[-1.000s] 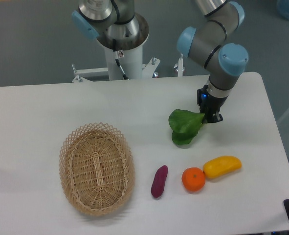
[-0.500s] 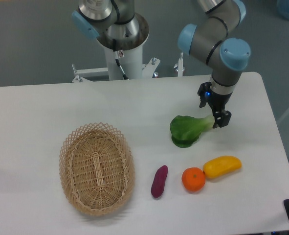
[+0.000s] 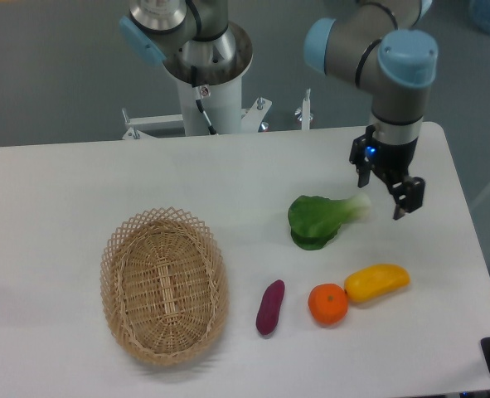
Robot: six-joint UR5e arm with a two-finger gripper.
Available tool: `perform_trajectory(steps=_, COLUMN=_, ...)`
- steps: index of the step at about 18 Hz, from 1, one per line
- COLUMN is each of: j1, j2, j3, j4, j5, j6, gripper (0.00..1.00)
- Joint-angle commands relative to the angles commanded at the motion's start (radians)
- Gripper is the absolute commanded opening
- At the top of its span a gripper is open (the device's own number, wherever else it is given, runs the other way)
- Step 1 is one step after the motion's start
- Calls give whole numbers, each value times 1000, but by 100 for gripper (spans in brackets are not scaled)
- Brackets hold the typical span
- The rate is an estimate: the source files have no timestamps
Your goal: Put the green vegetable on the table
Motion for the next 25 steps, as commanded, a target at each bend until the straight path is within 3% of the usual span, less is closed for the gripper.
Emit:
perform_trajectory(steps=4, j1=3, j2=-11, j3=164, j4=-193, j5=2, j6=-2, gripper=100)
perform_trajectory(steps=6, j1=8, j2=-21, j3=219, j4=-252, j5=-2, j6=-2, gripper=100)
perform_trajectory(steps=14, j1=87, j2=-18, j3=253, j4=-308, j5=-71, j6=34, gripper=100)
perform_trajectory(steps=22, j1=170, j2=-11, j3=238, j4=-345, j5=-92, j6=267, gripper=100)
perform_trajectory(steps=25, j1=172, j2=-9, j3=238, j4=-345, j5=-94, j6=273, gripper=100)
